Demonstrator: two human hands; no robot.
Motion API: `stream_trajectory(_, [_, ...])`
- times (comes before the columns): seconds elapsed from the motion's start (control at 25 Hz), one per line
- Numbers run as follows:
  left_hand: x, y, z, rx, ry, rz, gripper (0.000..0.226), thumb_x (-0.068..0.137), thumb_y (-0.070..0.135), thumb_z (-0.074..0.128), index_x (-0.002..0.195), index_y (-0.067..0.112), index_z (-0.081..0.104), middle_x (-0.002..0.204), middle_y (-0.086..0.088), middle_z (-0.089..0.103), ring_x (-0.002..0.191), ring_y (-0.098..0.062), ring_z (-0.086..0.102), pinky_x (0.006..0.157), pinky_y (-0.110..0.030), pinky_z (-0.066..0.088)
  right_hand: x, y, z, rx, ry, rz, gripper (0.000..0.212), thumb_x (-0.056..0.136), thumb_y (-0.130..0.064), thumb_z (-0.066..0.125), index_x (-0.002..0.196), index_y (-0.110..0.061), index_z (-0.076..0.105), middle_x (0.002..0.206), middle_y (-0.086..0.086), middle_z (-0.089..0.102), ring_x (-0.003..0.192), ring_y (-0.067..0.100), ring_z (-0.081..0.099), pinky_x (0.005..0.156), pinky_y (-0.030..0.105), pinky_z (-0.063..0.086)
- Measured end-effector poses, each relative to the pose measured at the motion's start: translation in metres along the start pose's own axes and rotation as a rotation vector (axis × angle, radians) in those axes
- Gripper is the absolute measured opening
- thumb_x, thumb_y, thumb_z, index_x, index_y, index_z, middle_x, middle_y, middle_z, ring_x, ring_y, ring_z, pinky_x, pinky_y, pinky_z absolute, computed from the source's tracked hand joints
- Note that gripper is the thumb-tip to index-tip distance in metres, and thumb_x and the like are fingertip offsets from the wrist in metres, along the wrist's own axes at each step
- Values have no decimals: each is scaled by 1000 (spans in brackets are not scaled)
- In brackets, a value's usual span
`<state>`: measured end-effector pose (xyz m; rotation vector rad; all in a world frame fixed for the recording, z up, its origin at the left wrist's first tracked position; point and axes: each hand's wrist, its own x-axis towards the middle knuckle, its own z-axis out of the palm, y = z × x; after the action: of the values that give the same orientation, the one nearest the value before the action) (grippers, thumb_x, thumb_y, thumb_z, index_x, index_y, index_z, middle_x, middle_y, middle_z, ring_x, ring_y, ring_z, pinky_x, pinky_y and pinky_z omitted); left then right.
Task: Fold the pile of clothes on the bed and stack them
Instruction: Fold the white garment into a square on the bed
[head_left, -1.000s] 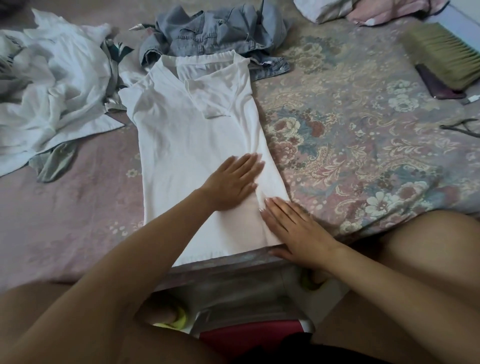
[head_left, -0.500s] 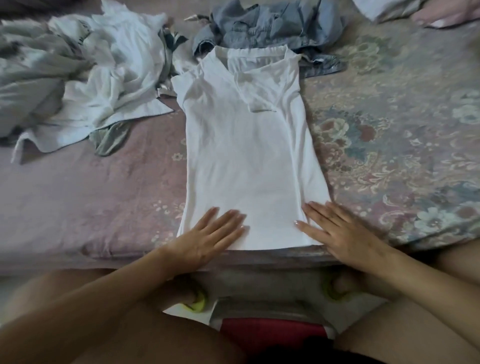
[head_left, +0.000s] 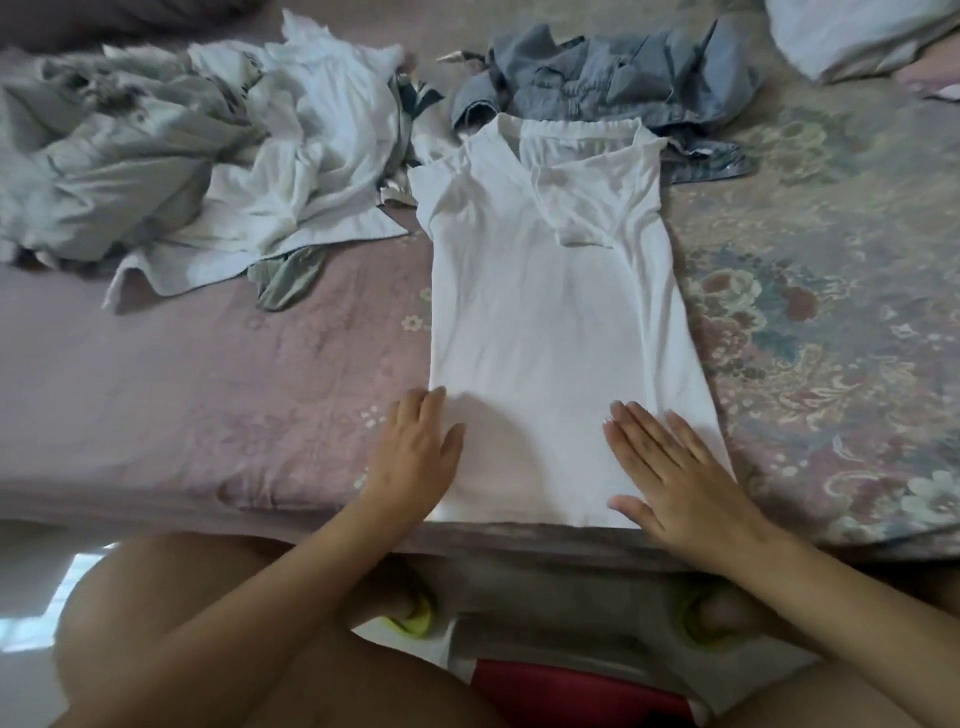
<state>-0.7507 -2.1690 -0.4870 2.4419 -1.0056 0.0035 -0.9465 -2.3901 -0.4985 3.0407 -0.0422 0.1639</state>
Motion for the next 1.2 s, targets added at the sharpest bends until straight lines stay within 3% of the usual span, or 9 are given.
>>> stream_trajectory(0.12, [43, 10, -6, -179, -112, -407, 43, 94, 25, 55, 125, -4, 48, 121, -21, 47, 110, -37, 49, 90, -37, 39, 35, -9, 5, 42, -99, 73, 65, 100, -54, 7, 148, -14, 23, 153, 10, 28, 142, 22, 19, 112, 41, 10])
stream_trajectory(0.32, [155, 1, -11, -224, -38, -479, 44, 96, 24, 50, 127, -6, 45, 129, -26, 46, 119, -37, 46, 93, -35, 33, 111, 14, 6, 99, -168, 106, 76, 96, -59, -5, 145, -16, 33, 150, 6, 37, 136, 23, 39, 112, 42, 23])
stream_trajectory(0.4, [201, -2, -13, -398, -16, -551, 42, 96, 25, 49, 126, -5, 48, 127, -23, 53, 116, -33, 51, 89, -32, 38, 160, 28, 6, 123, -131, 109, 102, 76, -68, -29, 151, -19, 18, 158, 4, 16, 145, 19, 18, 116, 41, 14])
stream_trajectory(0.6, [290, -29, -7, -1078, 91, -934, 56, 85, 20, 63, 135, 6, 42, 106, -10, 63, 82, -26, 63, 65, -31, 50, 255, 57, 16, 146, -284, 220, 89, 75, -73, -19, 151, -27, -6, 160, 0, -9, 146, 14, -10, 117, 40, -5])
stream_trajectory(0.72, [313, -40, -3, -1184, -20, -1000, 13, 79, 13, 67, 89, 10, 59, 64, -4, 46, 48, -17, 43, 44, -19, 38, 265, 59, 28, 165, -333, 252, 79, 81, -66, -9, 151, -30, -6, 160, -1, -10, 146, 14, -10, 116, 40, -10])
stream_trajectory(0.84, [320, -27, -1, -813, 136, -729, 5, 77, 2, 59, 77, 6, 62, 65, -11, 54, 62, -27, 52, 56, -29, 40, 259, 62, 32, 357, -147, 240, 90, 79, -67, -7, 152, -19, 11, 160, 6, 8, 147, 18, 5, 116, 32, -2])
stream_trajectory(0.96, [309, 7, 10, -293, 21, -54, 39, 84, 7, 52, 122, 12, 61, 96, -19, 63, 93, -35, 59, 78, -37, 47, 263, 76, 13, 864, 271, 477, 53, 100, -38, 35, 142, -5, 39, 147, 13, 40, 137, 24, 35, 106, 14, 18])
stream_trajectory(1.08, [279, 21, 42, 47, 1, 534, 36, 84, 23, 58, 118, 16, 66, 97, -12, 65, 93, -30, 61, 87, -42, 42, 272, 100, -7, 1051, 303, 752, 40, 102, -24, 38, 139, -14, 43, 140, 1, 49, 128, 14, 44, 96, 15, 30])
stream_trajectory(1.2, [269, -1, 48, -9, 150, 293, 56, 80, 35, 60, 124, 0, 59, 114, -21, 60, 103, -40, 57, 91, -45, 42, 286, 116, -12, 1047, 185, 799, 34, 99, -24, 42, 130, -13, 49, 111, -2, 55, 101, 13, 50, 76, 19, 34])
